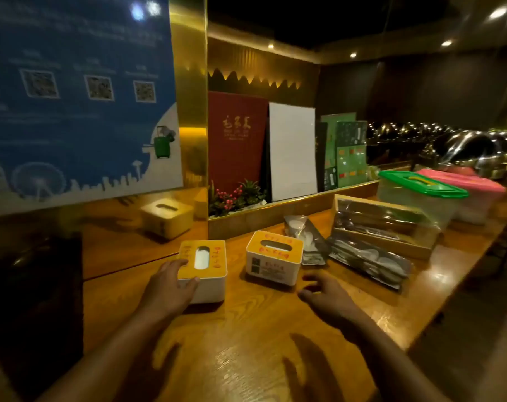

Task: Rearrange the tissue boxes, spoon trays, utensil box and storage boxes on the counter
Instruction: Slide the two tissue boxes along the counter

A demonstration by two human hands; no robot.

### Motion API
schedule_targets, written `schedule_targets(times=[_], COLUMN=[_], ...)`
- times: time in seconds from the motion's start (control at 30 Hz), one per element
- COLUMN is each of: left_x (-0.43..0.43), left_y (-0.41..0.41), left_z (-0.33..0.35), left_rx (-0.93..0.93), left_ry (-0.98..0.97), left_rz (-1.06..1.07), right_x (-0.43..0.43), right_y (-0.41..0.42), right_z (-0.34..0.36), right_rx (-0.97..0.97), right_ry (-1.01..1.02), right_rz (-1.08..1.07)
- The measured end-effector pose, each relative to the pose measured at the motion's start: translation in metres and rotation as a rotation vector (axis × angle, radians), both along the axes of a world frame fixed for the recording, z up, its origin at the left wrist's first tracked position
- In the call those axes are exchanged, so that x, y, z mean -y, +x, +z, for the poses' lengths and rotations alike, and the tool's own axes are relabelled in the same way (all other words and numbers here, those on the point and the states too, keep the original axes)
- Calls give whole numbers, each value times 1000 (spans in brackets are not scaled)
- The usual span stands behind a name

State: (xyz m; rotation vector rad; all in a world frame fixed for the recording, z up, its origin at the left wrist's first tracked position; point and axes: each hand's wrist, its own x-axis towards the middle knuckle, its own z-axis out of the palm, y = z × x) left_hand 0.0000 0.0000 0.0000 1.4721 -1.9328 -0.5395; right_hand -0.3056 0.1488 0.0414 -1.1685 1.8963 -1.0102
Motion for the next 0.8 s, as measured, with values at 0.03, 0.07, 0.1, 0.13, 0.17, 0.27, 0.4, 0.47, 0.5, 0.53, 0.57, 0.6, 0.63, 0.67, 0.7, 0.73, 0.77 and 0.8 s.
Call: schedule_targets(times=[0.03, 0.07, 0.1, 0.13, 0.17, 0.27, 0.4, 0.47, 0.5, 0.53, 0.57, 0.6, 0.63, 0.67, 0.7, 0.73, 0.77, 0.8], left_x=[3, 6, 10, 13, 19, 33, 66, 85, 93, 100, 107, 114, 119, 123, 126, 128, 130, 130], left_y=[5, 9, 13, 17, 19, 22, 27, 26, 23, 19, 15, 12, 9, 6, 4, 4, 4, 5], left_z=[-4, -8, -14, -17, -21, -26, -27, -25, -23, -21, -20, -20, -21, -23, -25, -28, -30, -32], left_rx=[-10, -31, -43, -42, -50, -77, -100, -129, -148, -163, -174, -178, -182, -186, -193, -211, -234, -268], left_ry=[4, 15, 37, 67, 87, 149, 171, 178, 180, 178, 184, 199, 219, 246, 268, 291, 315, 333], left_rz=[14, 38, 39, 36, 31, 12, 21, 28, 28, 29, 28, 26, 26, 28, 35, 45, 59, 74], right_x=[10, 21, 33, 45, 60, 94, 126, 137, 142, 145, 150, 154, 160, 163, 167, 170, 173, 174], right_y=[13, 26, 39, 54, 68, 101, 127, 128, 125, 121, 115, 109, 102, 96, 89, 83, 78, 72], right_z=[-8, -13, -25, -37, -48, -66, -74, -81, -84, -85, -86, -86, -86, -84, -81, -77, -73, -69], right_rx=[13, -4, -49, -92, -148, -286, -382, -405, -405, -400, -395, -389, -377, -359, -339, -315, -289, -270], right_ry=[5, 4, -2, -16, -36, -82, -62, -73, -110, -156, -196, -222, -241, -242, -236, -216, -195, -170], right_rz=[23, 31, 61, 88, 94, 177, 321, 338, 332, 327, 326, 334, 342, 355, 379, 415, 457, 492])
